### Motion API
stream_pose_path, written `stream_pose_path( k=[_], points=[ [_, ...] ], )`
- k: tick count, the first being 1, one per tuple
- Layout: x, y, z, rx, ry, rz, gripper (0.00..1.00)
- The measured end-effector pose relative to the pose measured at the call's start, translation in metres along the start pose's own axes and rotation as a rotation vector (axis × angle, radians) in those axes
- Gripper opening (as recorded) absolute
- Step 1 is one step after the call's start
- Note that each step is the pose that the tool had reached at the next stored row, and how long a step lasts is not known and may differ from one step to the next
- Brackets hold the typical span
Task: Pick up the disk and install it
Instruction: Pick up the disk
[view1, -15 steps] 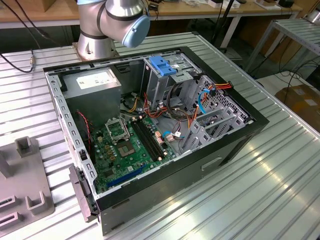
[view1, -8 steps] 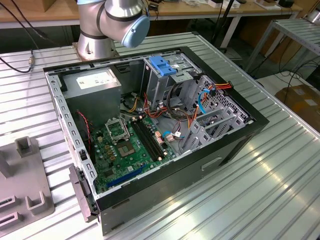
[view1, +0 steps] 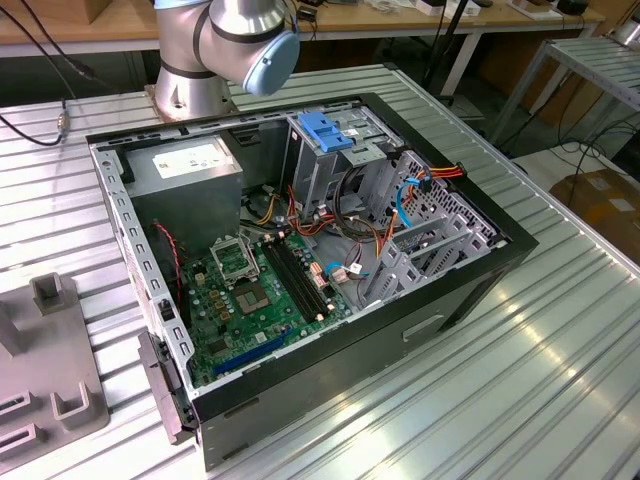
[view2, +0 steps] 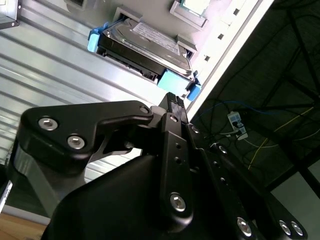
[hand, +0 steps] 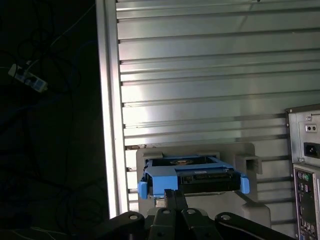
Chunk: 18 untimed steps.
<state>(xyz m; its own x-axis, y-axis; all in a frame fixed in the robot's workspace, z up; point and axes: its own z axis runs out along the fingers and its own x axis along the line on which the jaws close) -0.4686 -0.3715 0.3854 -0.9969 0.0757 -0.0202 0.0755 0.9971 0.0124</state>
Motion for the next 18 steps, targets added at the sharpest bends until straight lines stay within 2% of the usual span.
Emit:
stream_pose_path(
  k=[7,10,12,17,18],
  points=[
    [0.0001,0.0,0.0,0.0,0.0,0.0,0.1],
    [0.0001,0.0,0.0,-0.0008,0.0005,-0.041,0.1],
    [0.0001,0.0,0.0001,-0.0018,0.0011,-0.091,0.1],
    [0.0001,-0.0001,0.0,-0.0034,0.0021,-0.168,0.1],
    [0.0001,-0.0001,0.0,-0.0039,0.0024,-0.194,0.1]
  ],
)
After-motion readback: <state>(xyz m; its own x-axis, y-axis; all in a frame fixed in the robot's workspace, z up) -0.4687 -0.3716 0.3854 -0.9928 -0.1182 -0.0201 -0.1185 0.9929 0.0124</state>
